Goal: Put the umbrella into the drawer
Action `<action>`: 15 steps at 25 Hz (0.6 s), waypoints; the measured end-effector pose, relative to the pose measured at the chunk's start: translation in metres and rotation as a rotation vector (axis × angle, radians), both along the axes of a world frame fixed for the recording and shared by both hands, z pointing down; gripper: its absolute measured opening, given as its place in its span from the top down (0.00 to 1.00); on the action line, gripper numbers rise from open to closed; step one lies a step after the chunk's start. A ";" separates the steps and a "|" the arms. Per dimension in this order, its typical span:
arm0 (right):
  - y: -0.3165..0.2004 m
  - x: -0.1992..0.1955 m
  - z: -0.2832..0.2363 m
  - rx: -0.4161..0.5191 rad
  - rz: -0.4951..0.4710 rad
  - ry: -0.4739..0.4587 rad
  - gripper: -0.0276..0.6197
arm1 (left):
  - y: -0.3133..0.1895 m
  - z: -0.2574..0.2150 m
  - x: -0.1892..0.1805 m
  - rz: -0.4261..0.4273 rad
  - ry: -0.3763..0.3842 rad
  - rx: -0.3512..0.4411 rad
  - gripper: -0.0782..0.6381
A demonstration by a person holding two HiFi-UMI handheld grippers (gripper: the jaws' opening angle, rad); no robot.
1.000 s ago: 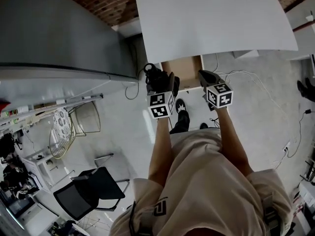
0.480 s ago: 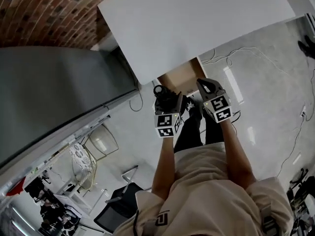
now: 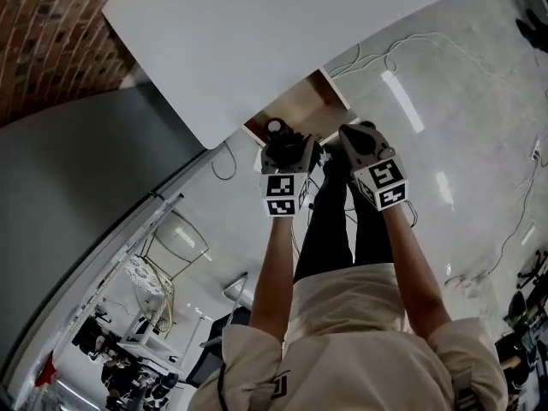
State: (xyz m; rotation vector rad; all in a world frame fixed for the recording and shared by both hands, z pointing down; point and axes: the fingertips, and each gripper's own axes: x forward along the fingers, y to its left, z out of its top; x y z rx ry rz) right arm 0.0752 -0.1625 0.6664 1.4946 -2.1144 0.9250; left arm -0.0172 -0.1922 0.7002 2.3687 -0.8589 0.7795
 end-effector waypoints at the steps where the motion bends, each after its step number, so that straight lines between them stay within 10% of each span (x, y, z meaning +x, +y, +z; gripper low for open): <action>1: 0.008 0.002 0.006 -0.006 0.012 -0.004 0.85 | 0.002 0.007 0.002 0.018 -0.014 0.007 0.55; 15: 0.019 -0.005 0.029 0.003 0.043 0.001 0.85 | -0.021 0.075 -0.005 0.175 -0.169 0.028 0.55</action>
